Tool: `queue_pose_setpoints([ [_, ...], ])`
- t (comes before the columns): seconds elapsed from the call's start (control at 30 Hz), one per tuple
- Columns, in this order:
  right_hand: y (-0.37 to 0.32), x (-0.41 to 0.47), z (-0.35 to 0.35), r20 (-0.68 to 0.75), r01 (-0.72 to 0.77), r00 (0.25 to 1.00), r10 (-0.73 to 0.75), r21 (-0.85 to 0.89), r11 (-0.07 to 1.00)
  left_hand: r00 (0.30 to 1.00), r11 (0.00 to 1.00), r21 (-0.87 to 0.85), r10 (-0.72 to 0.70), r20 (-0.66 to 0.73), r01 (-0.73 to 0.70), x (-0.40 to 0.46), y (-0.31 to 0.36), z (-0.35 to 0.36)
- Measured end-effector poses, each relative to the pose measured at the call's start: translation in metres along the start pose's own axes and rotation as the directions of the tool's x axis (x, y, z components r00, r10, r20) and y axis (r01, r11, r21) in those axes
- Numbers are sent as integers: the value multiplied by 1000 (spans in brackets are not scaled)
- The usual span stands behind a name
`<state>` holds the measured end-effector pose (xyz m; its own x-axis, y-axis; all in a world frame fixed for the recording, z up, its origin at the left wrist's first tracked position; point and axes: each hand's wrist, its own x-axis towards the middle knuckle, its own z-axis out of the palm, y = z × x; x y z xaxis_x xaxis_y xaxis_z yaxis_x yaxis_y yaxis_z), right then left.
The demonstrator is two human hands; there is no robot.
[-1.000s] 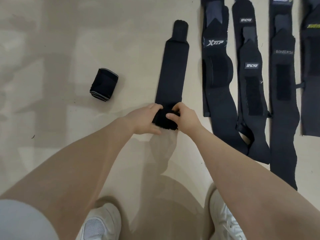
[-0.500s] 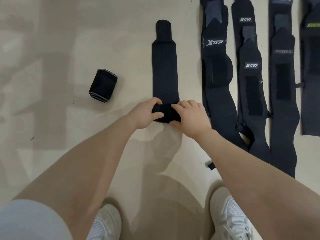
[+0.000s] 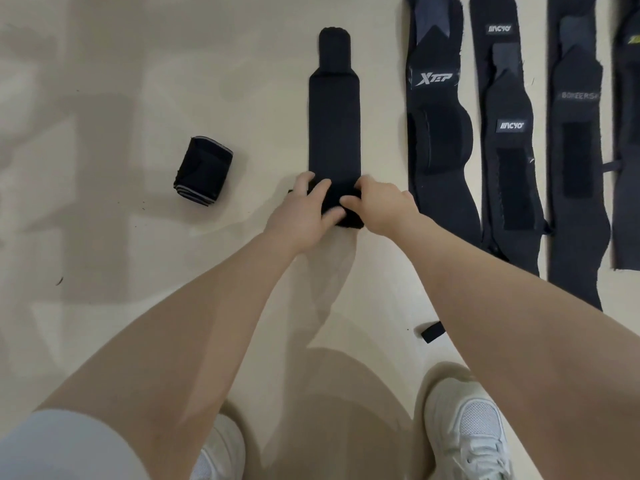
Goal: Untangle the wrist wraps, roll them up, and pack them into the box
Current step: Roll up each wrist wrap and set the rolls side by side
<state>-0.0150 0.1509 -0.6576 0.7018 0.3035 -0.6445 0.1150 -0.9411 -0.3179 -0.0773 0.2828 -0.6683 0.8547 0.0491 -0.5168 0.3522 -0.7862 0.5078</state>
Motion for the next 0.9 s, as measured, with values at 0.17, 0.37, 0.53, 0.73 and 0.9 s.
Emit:
queue_pose_setpoints([
  [0.17, 3, 8, -14, 1, -137, 991, 137, 12, 990, 999, 998, 54, 31, 14, -32, 8, 0, -2],
  [0.37, 3, 9, -5, -267, 284, 889, -372, -316, 905, 994, 940, -322, -112, 17, 112, 15, -1, -5],
  [0.53, 22, 4, -2, -149, 408, 871, -468, -312, 858, 988, 854, -498, -144, 55, 152, 15, -7, -9],
  [0.73, 19, 3, 3, -91, 189, 982, -168, 343, 920, 965, 710, -657, -238, 113, 252, 19, 2, -13],
  [0.9, 15, -15, 0, 219, -157, 974, -62, 844, 513, 903, 290, -865, -266, 338, 410, -2, 8, -14],
])
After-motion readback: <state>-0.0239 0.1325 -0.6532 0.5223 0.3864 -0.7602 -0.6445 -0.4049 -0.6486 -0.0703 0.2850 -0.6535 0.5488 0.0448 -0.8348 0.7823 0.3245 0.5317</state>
